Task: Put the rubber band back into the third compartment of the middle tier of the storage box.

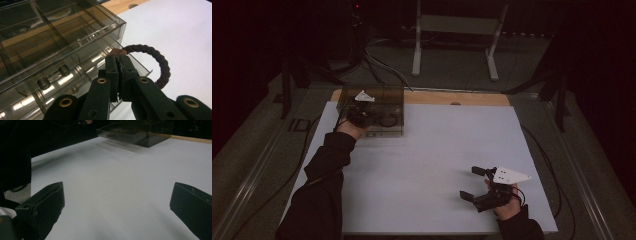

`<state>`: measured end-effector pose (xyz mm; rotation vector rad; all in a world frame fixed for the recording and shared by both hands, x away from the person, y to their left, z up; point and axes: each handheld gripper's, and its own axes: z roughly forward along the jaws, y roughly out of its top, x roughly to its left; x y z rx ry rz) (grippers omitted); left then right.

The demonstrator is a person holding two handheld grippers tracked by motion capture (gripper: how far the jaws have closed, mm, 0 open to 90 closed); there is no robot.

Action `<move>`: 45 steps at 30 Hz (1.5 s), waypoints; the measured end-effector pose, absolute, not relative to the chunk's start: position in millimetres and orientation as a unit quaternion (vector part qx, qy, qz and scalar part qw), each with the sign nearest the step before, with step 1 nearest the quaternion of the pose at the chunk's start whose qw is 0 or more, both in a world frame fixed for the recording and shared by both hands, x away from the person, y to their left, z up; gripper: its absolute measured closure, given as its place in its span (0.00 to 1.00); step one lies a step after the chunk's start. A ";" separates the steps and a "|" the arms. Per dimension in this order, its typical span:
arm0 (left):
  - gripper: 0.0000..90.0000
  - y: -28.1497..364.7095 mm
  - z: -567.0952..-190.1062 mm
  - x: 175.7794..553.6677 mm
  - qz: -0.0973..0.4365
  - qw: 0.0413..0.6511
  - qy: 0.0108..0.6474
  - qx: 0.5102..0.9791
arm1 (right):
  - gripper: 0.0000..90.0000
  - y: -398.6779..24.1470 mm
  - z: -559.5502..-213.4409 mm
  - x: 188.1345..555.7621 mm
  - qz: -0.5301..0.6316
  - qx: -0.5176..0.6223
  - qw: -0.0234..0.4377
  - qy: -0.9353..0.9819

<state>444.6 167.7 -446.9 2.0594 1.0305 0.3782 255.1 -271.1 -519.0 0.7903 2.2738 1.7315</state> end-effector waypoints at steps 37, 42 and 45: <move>0.98 152.0 -487.8 461.0 0.167 0.358 0.420 0.817 | 0.00 -271.2 -519.4 255.3 0.583 0.266 0.084 0.763; 0.98 151.8 -491.5 460.8 0.163 0.356 0.421 0.818 | 0.00 -271.2 -519.6 255.6 0.583 0.266 0.084 0.763; 0.98 151.0 -492.6 461.1 0.160 0.353 0.420 0.821 | 0.00 -271.1 -519.6 255.5 0.583 0.265 0.084 0.763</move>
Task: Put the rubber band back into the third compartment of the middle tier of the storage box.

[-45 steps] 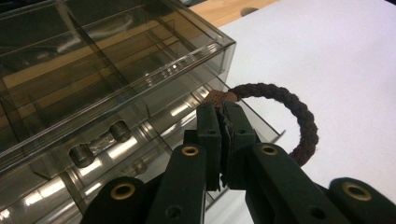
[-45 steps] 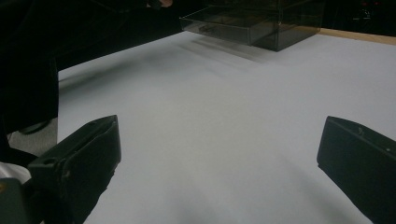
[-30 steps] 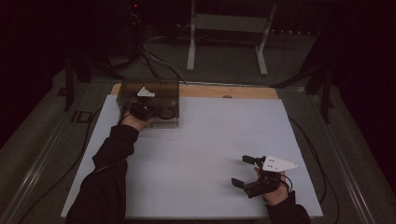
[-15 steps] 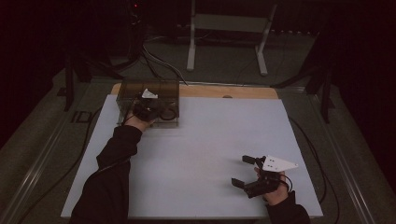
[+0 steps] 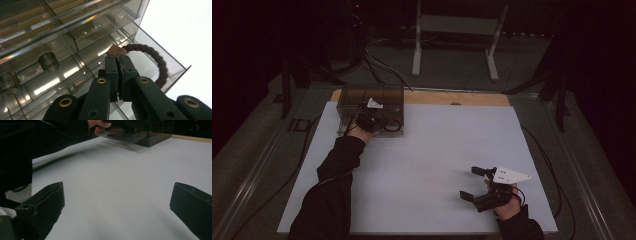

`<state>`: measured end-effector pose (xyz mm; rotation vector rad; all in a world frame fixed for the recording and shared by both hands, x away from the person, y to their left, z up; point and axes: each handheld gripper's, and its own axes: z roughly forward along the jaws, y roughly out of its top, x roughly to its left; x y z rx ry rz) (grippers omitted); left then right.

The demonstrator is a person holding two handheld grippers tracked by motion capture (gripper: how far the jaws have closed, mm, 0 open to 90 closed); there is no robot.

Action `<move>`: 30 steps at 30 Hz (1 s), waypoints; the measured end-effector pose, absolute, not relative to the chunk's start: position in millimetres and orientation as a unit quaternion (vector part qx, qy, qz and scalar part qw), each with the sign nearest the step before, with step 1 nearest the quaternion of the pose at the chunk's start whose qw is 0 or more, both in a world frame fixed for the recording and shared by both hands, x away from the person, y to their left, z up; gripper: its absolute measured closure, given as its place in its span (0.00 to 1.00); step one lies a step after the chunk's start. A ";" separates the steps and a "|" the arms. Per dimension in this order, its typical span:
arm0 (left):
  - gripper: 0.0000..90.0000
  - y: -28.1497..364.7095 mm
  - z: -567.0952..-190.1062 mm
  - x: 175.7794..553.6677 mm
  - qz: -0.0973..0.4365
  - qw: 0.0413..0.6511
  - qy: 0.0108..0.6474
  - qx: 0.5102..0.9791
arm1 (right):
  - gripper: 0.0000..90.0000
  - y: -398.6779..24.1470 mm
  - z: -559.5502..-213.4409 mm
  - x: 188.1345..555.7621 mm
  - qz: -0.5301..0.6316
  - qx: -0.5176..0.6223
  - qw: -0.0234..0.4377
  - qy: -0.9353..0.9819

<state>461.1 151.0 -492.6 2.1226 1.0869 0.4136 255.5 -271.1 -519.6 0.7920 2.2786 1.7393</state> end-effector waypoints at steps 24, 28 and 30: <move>0.96 149.5 -486.6 460.4 0.152 0.332 0.426 0.828 | 0.00 -270.8 -520.0 256.1 0.581 0.266 0.083 0.765; 0.94 150.0 -484.6 460.2 0.153 0.341 0.428 0.823 | 0.00 -270.9 -519.9 256.0 0.581 0.266 0.083 0.765; 0.88 150.2 -483.7 460.1 0.157 0.344 0.431 0.819 | 0.00 -270.9 -519.9 256.1 0.581 0.265 0.083 0.765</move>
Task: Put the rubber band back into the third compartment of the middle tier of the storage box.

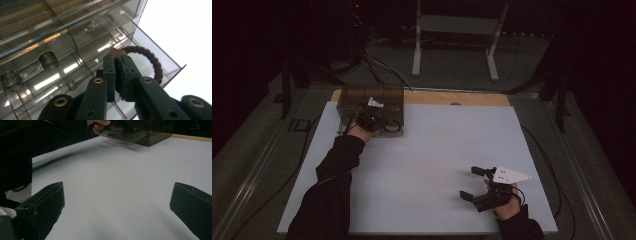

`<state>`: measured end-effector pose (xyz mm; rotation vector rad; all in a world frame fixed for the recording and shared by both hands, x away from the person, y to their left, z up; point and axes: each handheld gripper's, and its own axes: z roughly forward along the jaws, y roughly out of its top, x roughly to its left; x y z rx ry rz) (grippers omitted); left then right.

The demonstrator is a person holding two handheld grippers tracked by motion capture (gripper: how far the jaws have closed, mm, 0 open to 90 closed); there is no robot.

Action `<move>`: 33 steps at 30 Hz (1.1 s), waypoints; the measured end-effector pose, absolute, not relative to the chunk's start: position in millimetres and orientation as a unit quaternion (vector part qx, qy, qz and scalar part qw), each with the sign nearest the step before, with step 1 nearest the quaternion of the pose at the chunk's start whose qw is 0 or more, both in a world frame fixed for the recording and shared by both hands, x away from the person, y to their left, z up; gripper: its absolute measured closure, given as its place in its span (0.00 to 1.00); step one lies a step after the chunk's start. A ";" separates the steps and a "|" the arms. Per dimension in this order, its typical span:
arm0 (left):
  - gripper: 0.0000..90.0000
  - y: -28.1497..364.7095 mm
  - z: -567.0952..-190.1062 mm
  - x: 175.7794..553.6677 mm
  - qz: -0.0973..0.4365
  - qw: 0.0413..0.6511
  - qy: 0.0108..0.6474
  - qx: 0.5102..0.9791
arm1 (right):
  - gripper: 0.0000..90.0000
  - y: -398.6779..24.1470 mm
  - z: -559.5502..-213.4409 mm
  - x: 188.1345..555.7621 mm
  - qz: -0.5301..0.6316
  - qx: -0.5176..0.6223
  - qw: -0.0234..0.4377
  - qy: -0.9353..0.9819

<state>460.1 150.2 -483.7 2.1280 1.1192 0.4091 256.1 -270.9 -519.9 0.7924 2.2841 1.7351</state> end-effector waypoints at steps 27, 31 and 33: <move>0.25 158.6 -452.6 440.0 0.171 0.372 0.431 0.804 | 0.00 -270.2 -519.6 256.3 0.581 0.266 0.083 0.765; 0.15 163.9 -446.6 435.2 0.161 0.388 0.421 0.804 | 0.00 -270.3 -519.8 256.8 0.582 0.267 0.082 0.764; 0.14 165.3 -443.4 433.3 0.160 0.392 0.420 0.803 | 0.00 -270.0 -519.7 256.8 0.581 0.266 0.083 0.765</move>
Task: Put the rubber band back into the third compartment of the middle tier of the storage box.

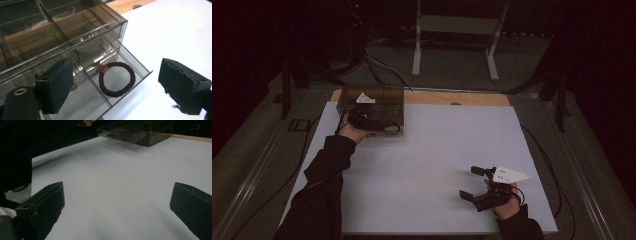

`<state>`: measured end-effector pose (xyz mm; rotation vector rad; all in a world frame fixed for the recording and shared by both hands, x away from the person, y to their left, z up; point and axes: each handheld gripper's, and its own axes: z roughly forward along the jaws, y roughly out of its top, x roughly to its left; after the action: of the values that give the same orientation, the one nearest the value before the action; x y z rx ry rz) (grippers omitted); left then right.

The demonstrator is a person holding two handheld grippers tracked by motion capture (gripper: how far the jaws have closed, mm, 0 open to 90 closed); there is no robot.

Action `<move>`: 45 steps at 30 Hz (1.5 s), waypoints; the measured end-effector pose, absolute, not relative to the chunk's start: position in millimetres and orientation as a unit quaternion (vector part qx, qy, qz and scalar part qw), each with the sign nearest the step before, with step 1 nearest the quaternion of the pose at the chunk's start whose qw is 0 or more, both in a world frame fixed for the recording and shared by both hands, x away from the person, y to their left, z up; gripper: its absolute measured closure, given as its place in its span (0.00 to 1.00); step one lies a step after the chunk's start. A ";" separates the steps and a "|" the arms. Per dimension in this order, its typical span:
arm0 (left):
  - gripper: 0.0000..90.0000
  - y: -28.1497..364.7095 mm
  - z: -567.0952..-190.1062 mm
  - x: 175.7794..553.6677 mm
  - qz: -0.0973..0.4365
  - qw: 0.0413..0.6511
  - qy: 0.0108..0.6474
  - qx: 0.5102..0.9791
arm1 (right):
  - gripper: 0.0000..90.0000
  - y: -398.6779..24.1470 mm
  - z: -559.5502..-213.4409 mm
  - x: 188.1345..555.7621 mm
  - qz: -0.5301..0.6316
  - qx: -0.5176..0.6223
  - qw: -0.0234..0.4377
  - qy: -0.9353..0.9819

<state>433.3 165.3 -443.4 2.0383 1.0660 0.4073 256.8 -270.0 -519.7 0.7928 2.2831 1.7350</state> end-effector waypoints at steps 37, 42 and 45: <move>0.00 191.7 -410.1 381.3 0.153 0.446 0.374 0.799 | 0.00 -267.6 -519.4 258.8 0.581 0.262 0.082 0.766; 0.00 198.4 -411.9 372.1 0.156 0.448 0.374 0.797 | 0.00 -267.1 -519.4 259.3 0.582 0.262 0.080 0.766; 0.00 202.2 -413.6 366.9 0.156 0.449 0.376 0.795 | 0.00 -267.1 -519.3 259.5 0.582 0.263 0.079 0.765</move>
<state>366.9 202.2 -413.6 1.9670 0.9290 0.3860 259.5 -267.1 -519.3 0.7855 2.2898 1.7421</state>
